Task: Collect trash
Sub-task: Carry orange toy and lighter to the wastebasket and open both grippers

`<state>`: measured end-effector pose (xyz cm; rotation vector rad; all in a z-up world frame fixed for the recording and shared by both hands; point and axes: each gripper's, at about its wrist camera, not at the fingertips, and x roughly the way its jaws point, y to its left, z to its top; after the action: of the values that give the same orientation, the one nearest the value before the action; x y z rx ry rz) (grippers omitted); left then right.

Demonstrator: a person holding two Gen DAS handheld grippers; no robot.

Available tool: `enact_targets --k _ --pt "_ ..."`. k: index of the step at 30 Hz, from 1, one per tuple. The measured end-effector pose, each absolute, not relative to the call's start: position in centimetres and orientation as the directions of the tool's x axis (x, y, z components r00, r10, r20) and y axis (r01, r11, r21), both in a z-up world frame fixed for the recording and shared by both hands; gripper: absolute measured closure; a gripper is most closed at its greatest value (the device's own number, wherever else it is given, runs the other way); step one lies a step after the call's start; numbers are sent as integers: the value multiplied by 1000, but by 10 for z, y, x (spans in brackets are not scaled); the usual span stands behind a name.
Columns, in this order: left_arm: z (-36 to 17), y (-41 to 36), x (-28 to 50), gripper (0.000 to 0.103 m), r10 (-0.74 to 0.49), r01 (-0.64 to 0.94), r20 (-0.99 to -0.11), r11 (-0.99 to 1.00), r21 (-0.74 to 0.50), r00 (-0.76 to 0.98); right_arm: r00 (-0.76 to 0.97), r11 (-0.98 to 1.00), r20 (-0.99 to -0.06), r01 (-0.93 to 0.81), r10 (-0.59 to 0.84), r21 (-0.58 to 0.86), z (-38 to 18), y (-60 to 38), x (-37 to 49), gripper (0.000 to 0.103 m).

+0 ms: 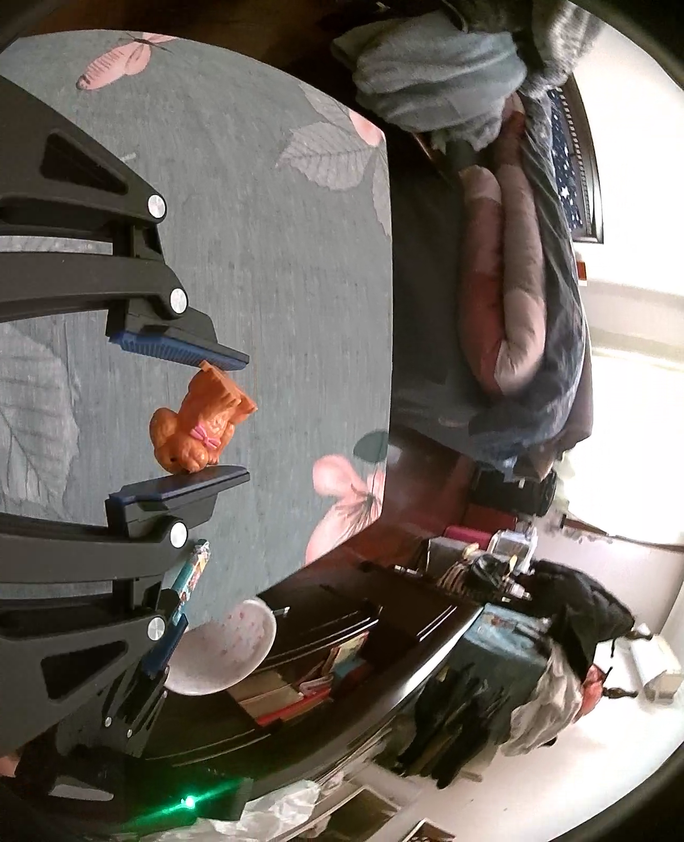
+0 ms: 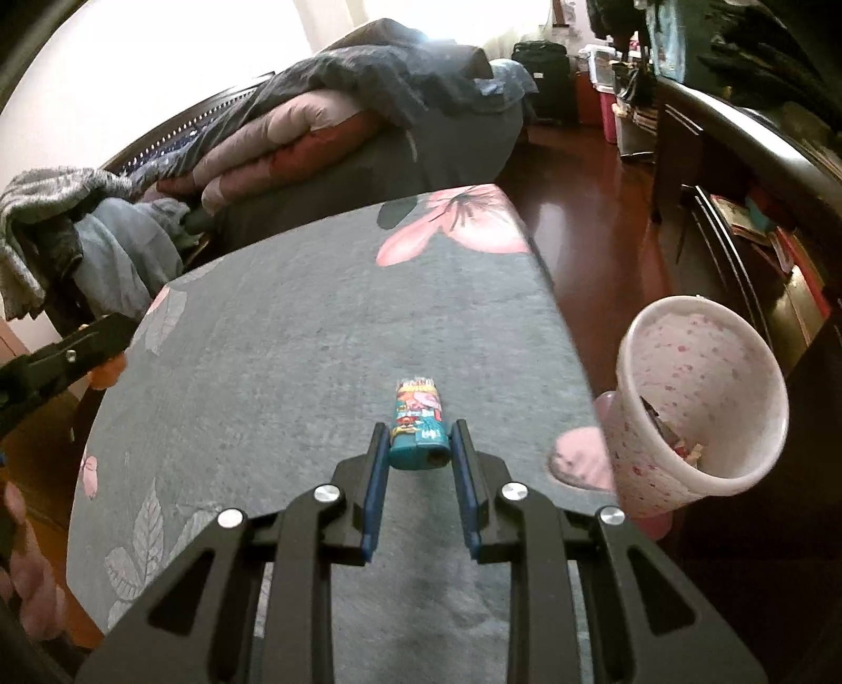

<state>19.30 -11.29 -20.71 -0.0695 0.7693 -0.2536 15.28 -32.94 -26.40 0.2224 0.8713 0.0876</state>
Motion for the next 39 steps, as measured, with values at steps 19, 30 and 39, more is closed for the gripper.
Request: enact_targets --k 19,30,39 --pt "-199 -180 188 66 -316 328 -674 938 -114 667 733 962 -659 24 169 274 -222 -381 110 85" --pt "-196 -214 185 66 -353 392 -670 914 -99 653 761 956 -623 9 183 292 -209 -398 98 90" --pt "-187 -255 184 66 -417 483 -652 871 -88 633 800 957 -593 90 95 276 -195 -436 85 90"
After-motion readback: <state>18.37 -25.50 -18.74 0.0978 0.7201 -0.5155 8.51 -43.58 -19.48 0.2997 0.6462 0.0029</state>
